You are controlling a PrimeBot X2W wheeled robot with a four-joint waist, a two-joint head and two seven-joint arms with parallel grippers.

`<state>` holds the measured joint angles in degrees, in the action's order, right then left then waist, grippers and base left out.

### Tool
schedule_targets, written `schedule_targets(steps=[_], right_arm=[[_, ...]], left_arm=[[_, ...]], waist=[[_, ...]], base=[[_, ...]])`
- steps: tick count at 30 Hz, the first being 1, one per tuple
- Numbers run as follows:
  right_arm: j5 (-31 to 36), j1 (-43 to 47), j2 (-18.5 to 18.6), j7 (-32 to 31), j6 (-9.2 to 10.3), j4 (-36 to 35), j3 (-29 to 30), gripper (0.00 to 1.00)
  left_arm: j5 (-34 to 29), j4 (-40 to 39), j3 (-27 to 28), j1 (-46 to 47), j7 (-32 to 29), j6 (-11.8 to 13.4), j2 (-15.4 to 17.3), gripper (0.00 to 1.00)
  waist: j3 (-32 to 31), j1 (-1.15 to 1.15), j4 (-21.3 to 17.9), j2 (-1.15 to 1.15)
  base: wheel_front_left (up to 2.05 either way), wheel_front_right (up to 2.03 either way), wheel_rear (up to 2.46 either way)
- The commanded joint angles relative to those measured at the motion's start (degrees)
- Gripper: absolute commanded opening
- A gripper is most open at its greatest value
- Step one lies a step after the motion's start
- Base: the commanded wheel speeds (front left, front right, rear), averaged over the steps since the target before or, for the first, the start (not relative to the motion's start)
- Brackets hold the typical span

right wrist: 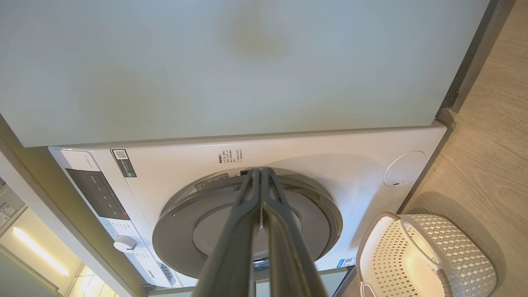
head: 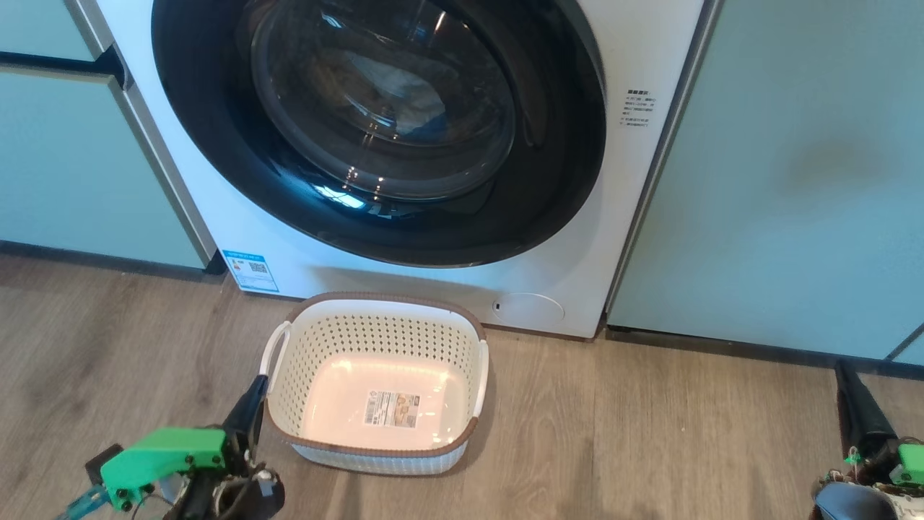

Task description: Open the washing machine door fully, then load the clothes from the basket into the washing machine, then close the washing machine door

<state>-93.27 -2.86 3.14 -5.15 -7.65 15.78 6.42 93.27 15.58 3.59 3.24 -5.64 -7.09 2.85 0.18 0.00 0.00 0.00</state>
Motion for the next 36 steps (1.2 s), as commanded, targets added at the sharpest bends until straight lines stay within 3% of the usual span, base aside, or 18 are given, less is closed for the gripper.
schedule_targets(steps=[1,36], right_arm=[[0.3,-3.2,0.4,-0.6,0.16,-1.8,-0.9,0.0],[0.6,-3.3,0.2,-0.9,0.16,-1.8,-0.5,0.0]], left_arm=[[-0.6,-1.6,2.3,2.9,-0.3,-0.4,0.5,0.0],[-0.8,-1.6,2.6,2.9,-0.5,-0.4,0.3,0.0]], waist=[[0.0,0.0,0.0,0.0],[0.0,0.0,0.0,0.0]], base=[[0.0,0.0,0.0],[0.0,0.0,0.0]])
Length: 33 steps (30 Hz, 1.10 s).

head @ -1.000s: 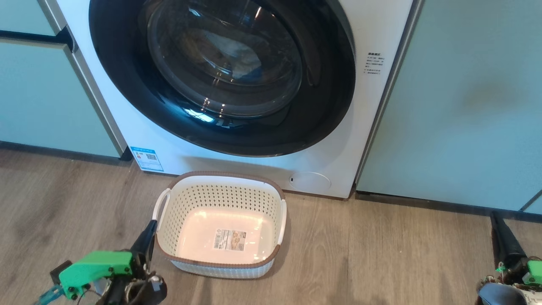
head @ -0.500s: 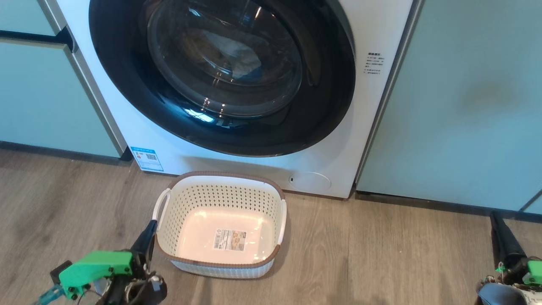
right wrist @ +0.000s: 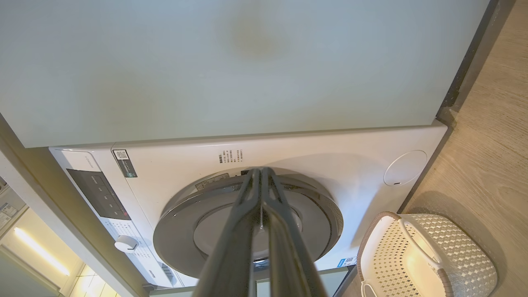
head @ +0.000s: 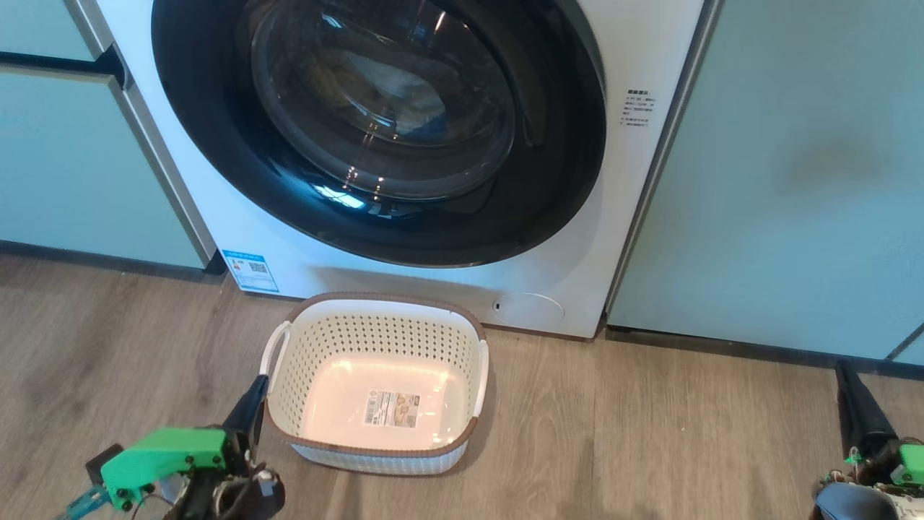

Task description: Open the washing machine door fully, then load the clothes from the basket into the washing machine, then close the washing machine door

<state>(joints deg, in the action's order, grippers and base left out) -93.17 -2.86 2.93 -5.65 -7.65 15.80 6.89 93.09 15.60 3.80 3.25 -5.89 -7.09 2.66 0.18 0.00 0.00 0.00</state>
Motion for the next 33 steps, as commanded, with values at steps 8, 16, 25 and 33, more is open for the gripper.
schedule_targets(steps=[8,16,25,33], right_arm=[[0.6,-3.3,0.3,-0.4,0.16,-1.8,-0.9,0.0],[0.6,-3.3,0.3,-0.5,0.16,-1.8,-0.8,0.0],[0.7,-3.3,0.2,-0.5,0.16,-1.8,-0.7,0.0],[0.7,-3.3,0.2,-0.6,0.16,-1.8,-0.7,0.0]], left_arm=[[-0.7,-1.6,2.4,2.9,-0.3,-0.4,0.5,0.0],[-0.7,-1.6,2.4,2.9,-0.4,-0.4,0.5,0.0],[-0.7,-1.6,2.5,2.9,-0.4,-0.4,0.4,0.0],[-0.8,-1.6,2.5,2.9,-0.4,-0.4,0.4,0.0]], waist=[[0.0,0.0,0.0,0.0],[0.0,0.0,0.0,0.0],[0.0,0.0,0.0,0.0],[0.0,0.0,0.0,0.0]], base=[[0.0,0.0,0.0],[0.0,0.0,0.0],[0.0,0.0,0.0],[0.0,0.0,0.0]])
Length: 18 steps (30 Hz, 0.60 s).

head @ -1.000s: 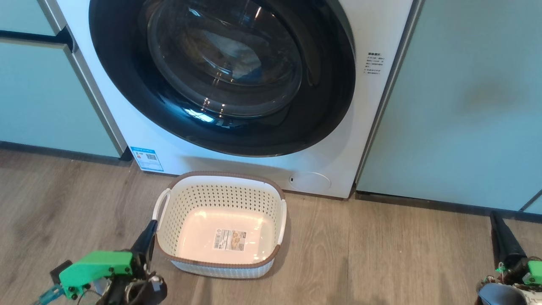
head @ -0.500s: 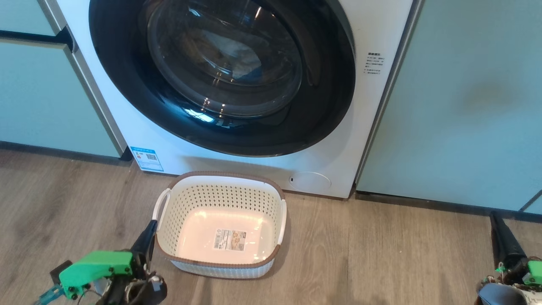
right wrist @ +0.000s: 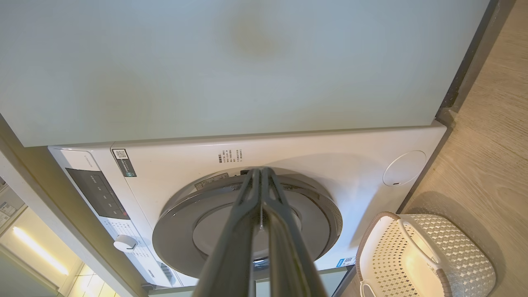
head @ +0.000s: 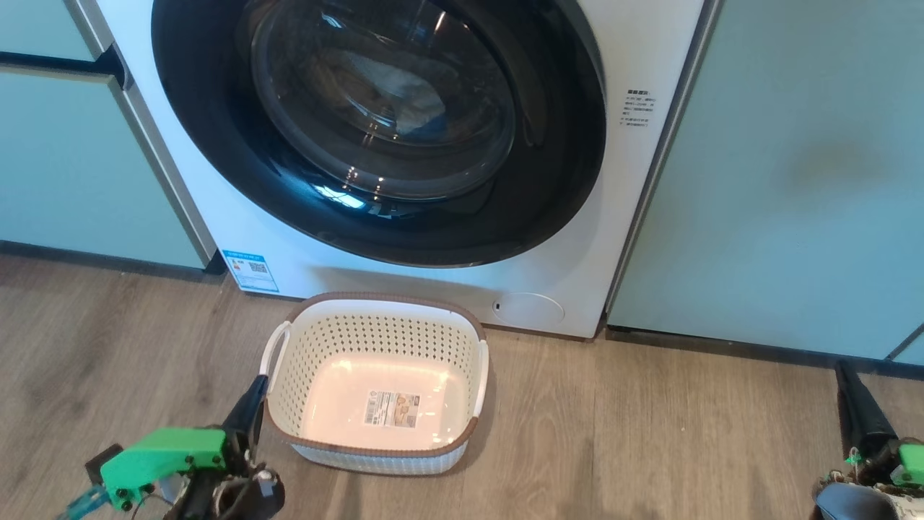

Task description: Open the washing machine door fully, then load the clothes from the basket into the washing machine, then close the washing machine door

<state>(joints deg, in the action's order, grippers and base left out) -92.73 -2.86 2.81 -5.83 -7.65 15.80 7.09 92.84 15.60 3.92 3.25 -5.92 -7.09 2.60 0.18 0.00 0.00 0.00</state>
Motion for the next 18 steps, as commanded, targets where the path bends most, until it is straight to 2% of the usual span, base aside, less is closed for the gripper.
schedule_targets(steps=[1,18], right_arm=[[0.3,-3.3,0.3,-0.4,0.16,-1.8,-0.9,0.0],[0.4,-3.3,0.3,-0.5,0.16,-1.8,-0.8,0.0]], left_arm=[[-0.5,-1.6,2.4,2.9,-0.4,-0.4,0.5,0.0],[-0.6,-1.6,2.5,2.9,-0.5,-0.4,0.4,0.0]], waist=[[0.0,0.0,0.0,0.0],[0.0,0.0,0.0,0.0]], base=[[0.0,0.0,0.0],[0.0,0.0,0.0]])
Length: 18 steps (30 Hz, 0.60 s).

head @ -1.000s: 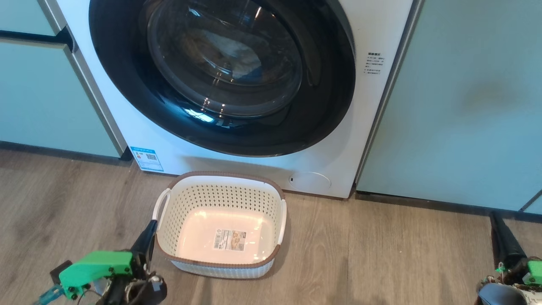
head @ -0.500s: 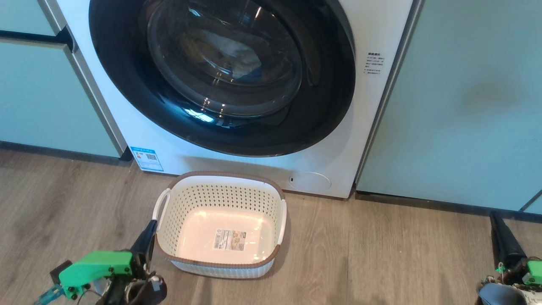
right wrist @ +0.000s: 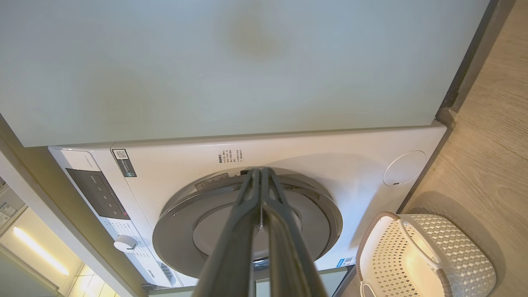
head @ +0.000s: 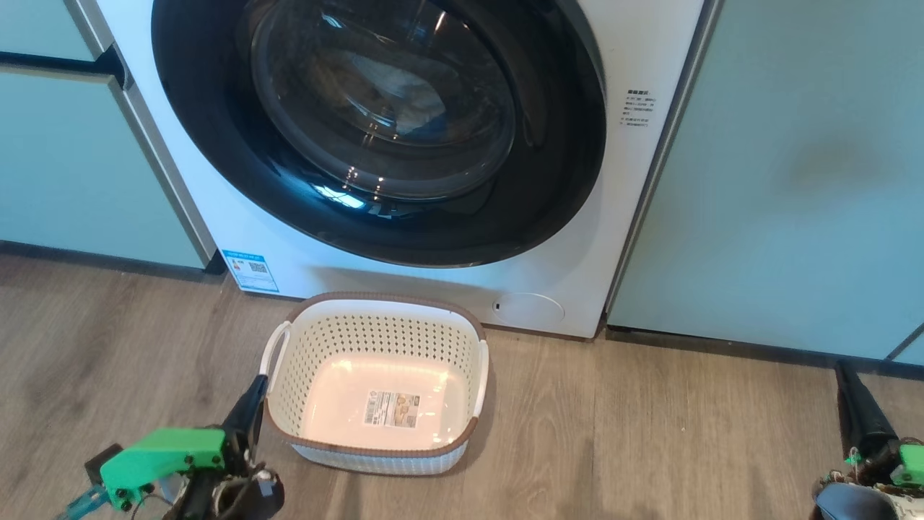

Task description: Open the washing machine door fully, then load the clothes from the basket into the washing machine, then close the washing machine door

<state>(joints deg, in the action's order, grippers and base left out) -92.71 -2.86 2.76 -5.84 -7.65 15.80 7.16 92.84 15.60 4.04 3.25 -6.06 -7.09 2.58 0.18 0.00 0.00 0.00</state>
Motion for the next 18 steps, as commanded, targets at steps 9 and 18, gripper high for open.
schedule_targets(steps=[9,18], right_arm=[[0.4,-3.3,0.3,-0.5,0.16,-1.8,-0.8,0.0],[0.4,-3.3,0.3,-0.5,0.16,-1.8,-0.8,0.0]], left_arm=[[-0.6,-1.6,2.4,2.9,-0.3,-0.4,0.4,0.0],[-0.6,-1.6,2.4,2.9,-0.4,-0.4,0.4,0.0]], waist=[[0.0,0.0,0.0,0.0],[0.0,0.0,0.0,0.0]], base=[[0.0,0.0,0.0],[0.0,0.0,0.0]])
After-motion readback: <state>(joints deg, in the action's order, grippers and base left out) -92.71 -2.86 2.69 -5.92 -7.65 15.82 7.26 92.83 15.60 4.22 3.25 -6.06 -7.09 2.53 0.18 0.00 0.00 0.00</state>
